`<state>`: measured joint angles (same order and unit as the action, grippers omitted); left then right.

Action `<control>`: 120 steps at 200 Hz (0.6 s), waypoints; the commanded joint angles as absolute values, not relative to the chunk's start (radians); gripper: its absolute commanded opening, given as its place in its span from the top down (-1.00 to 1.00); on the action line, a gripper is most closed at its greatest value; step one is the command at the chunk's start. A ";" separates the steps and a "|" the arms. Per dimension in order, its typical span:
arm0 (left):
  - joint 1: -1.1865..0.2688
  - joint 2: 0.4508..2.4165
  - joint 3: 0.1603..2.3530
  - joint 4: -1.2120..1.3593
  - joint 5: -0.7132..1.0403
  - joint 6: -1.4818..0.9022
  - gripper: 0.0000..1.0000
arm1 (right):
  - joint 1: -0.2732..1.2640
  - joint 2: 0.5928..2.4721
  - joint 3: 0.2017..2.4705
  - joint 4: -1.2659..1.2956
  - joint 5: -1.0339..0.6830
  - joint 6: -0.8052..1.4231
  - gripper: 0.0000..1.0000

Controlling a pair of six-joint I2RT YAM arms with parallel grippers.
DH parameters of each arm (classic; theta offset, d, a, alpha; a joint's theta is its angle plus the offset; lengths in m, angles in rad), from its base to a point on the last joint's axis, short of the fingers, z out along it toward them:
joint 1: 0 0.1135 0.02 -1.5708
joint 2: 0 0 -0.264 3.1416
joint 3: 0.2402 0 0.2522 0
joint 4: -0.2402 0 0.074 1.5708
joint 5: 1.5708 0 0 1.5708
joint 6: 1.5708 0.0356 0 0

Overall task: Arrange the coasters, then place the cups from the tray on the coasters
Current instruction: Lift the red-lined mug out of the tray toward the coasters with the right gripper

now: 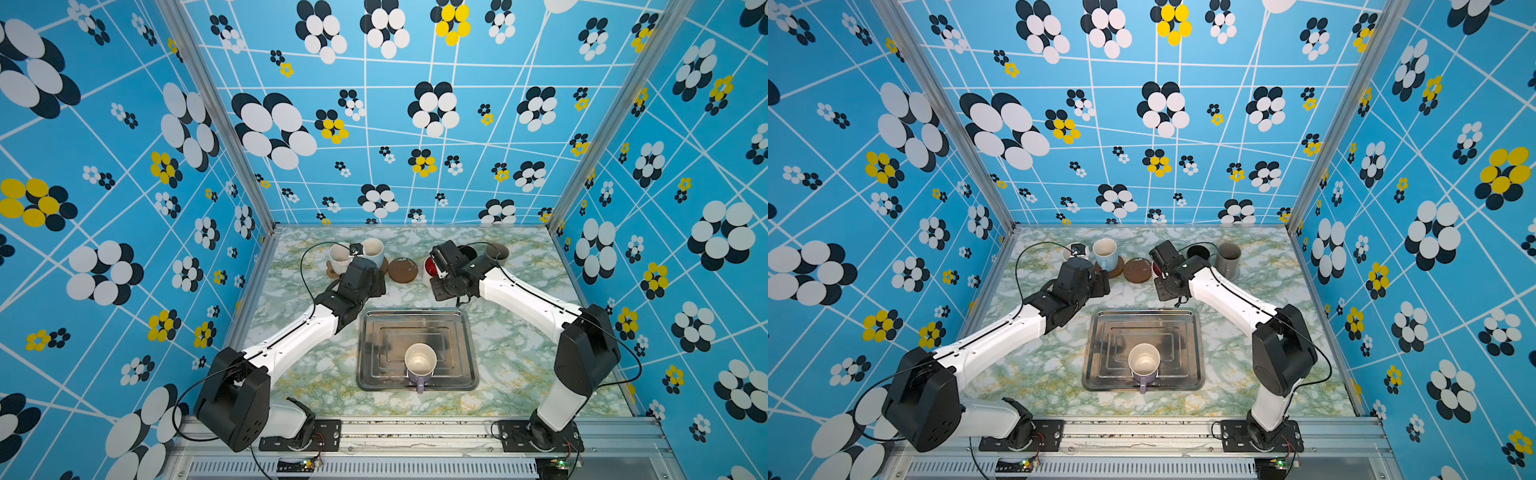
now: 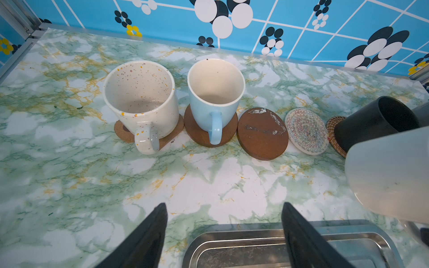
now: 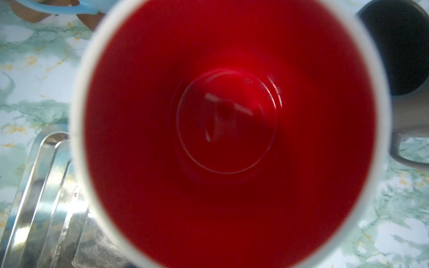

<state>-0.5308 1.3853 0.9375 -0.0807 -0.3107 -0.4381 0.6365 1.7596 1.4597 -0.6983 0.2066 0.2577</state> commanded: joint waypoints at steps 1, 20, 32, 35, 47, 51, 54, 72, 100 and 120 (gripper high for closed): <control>-0.517 1.363 0.925 -0.061 -0.295 -0.452 -0.57 | 0.608 1.795 1.536 -0.658 0.191 0.232 1.00; -0.512 1.360 0.922 -0.062 -0.291 -0.453 -0.57 | 0.586 1.839 1.570 -0.649 0.169 0.230 1.00; -0.509 1.356 0.919 -0.064 -0.292 -0.454 -0.57 | 0.573 1.866 1.592 -0.650 0.157 0.227 1.00; -0.509 1.355 0.919 -0.063 -0.293 -0.454 -0.57 | 0.570 1.873 1.595 -0.651 0.157 0.225 1.00; -0.508 1.351 0.914 -0.062 -0.294 -0.454 -0.57 | 0.561 1.906 1.647 -0.663 0.156 0.215 1.00; -0.506 1.350 0.913 -0.061 -0.294 -0.455 -0.57 | 0.559 1.917 1.660 -0.667 0.156 0.213 1.00; -0.506 1.350 0.913 -0.061 -0.294 -0.455 -0.57 | 0.557 1.924 1.669 -0.670 0.155 0.211 1.00; -0.503 1.347 0.910 -0.061 -0.294 -0.456 -0.57 | 0.555 1.963 1.715 -0.684 0.153 0.197 1.00; -0.502 1.351 0.911 -0.061 -0.293 -0.457 -0.57 | 0.551 2.019 1.768 -0.700 0.163 0.181 1.00; -0.502 1.354 0.911 -0.063 -0.291 -0.457 -0.57 | 0.541 2.049 1.796 -0.708 0.157 0.181 1.00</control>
